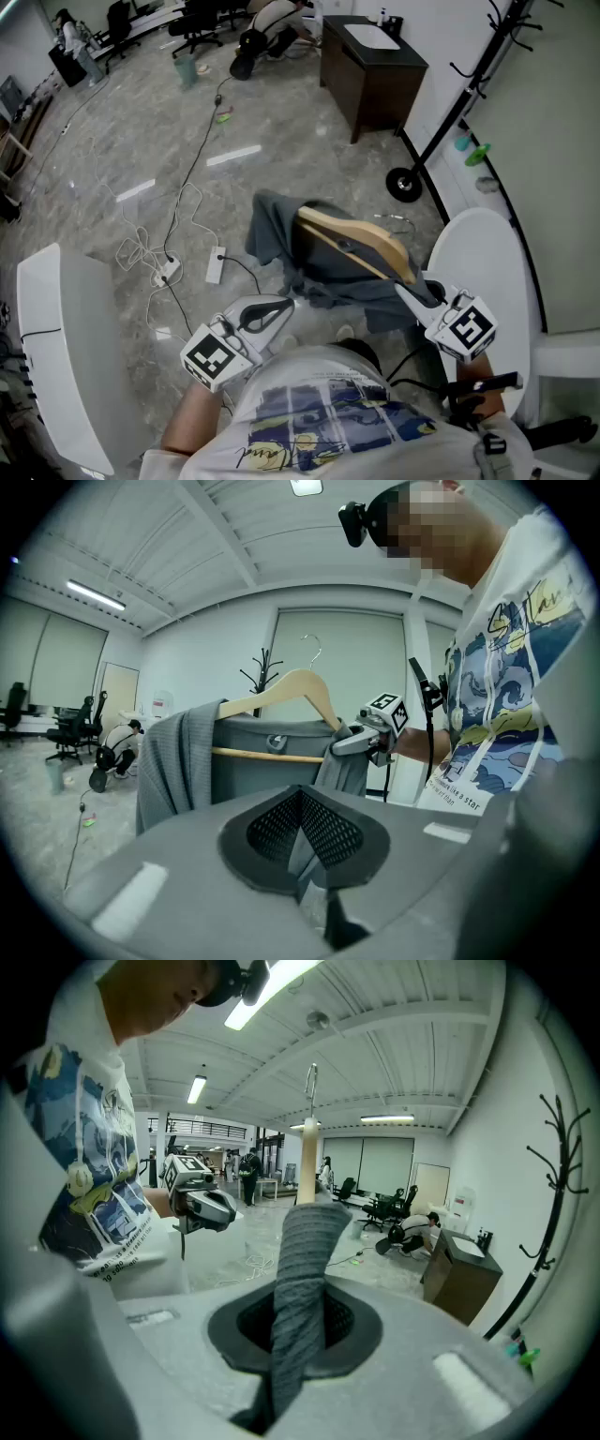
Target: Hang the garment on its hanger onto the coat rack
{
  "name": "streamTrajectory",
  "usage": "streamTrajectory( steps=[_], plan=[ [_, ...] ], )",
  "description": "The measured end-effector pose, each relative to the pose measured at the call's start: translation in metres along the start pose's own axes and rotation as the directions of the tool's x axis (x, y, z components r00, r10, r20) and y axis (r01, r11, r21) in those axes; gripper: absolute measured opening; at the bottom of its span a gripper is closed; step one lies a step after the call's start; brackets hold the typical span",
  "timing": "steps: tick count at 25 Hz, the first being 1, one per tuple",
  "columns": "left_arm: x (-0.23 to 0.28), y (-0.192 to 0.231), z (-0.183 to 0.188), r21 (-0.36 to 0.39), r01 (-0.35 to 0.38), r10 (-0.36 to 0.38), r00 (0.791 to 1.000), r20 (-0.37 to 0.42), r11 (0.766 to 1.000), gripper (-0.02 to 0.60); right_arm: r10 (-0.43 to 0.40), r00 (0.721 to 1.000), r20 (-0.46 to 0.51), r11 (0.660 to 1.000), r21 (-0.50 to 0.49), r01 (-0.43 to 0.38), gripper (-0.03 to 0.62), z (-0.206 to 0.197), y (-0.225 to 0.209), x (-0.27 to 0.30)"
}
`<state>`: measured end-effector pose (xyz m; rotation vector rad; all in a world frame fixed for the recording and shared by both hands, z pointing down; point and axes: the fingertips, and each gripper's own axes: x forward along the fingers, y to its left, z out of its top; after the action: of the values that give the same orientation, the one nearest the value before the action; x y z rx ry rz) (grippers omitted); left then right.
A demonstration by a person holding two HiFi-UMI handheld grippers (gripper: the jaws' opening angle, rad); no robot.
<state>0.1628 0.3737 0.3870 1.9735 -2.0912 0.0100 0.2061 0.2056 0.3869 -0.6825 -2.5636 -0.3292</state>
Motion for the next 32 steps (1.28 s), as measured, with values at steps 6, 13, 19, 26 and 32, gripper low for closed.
streamTrajectory(
  steps=[6, 13, 19, 26, 32],
  plan=[
    [-0.009, 0.019, -0.007, -0.004, -0.017, 0.017, 0.998, -0.062, 1.000, 0.002, -0.010, 1.000, 0.028, 1.000, 0.004, 0.010, 0.009, 0.016, -0.009, 0.020],
    [0.000, 0.015, -0.011, -0.014, 0.116, -0.116, 0.993, -0.020, 0.993, 0.003, -0.083, 0.996, -0.021, 0.994, 0.069, 0.084, 0.009, 0.016, -0.007, 0.015],
    [0.074, 0.029, 0.004, -0.002, 0.171, -0.171, 0.984, -0.046, 0.985, 0.002, -0.106, 0.994, -0.025, 0.986, 0.126, 0.108, 0.009, -0.002, -0.085, -0.001],
    [0.172, 0.067, 0.039, 0.013, 0.199, -0.197, 0.978, -0.074, 0.980, 0.002, -0.123, 0.992, -0.009, 0.985, 0.125, 0.123, 0.009, 0.002, -0.204, -0.020],
    [0.266, 0.091, 0.079, 0.045, 0.223, -0.221, 0.975, -0.036, 0.974, 0.003, -0.141, 0.990, 0.017, 0.986, 0.088, 0.139, 0.008, 0.010, -0.311, -0.039]
  ],
)
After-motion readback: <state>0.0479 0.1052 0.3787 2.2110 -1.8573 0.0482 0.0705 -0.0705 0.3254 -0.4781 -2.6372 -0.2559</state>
